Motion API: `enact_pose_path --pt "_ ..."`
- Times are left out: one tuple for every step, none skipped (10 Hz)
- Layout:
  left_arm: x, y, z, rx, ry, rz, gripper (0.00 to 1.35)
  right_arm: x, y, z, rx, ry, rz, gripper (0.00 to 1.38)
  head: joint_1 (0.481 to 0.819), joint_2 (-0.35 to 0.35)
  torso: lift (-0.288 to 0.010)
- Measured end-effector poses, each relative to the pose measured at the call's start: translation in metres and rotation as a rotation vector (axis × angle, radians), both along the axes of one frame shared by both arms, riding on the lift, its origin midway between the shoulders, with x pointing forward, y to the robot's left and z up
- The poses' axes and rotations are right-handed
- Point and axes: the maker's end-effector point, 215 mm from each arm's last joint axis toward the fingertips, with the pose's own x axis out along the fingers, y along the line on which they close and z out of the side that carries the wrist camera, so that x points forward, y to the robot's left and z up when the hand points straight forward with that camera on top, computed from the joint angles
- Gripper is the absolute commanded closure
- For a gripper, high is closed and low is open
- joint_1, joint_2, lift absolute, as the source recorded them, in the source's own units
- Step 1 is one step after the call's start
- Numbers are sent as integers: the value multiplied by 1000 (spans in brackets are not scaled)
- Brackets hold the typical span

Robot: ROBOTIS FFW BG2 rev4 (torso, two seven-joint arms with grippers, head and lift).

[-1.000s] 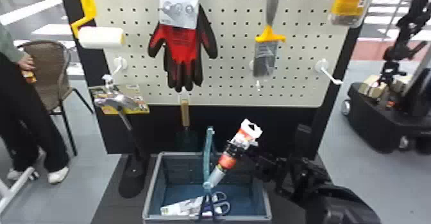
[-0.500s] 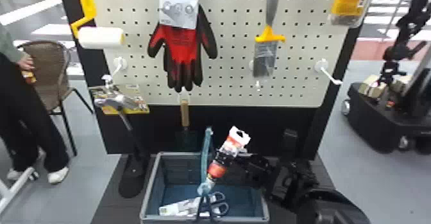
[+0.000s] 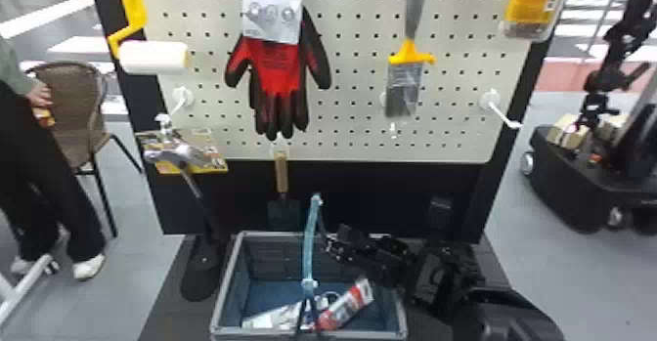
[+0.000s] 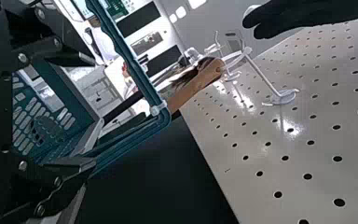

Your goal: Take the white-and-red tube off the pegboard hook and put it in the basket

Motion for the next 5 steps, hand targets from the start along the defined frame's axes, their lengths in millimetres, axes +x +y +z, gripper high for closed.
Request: enact_pose_path --pt "-1 0 0 0 1 1 438 0 0 1 1 -2 0 121 549 0 -100" --pt "-1 0 -1 0 2 0 438 1 0 2 2 -3 -1 121 549 0 -100" --pt "-1 0 0 0 1 0 438 1 0 2 4 -3 -2 121 549 0 -100" --pt "-1 0 0 0 1 1 438 1 0 3 4 -4 -2 121 549 0 -100" --pt "-1 0 0 0 1 1 438 1 -1 3 5 -5 -2 121 549 0 -100"
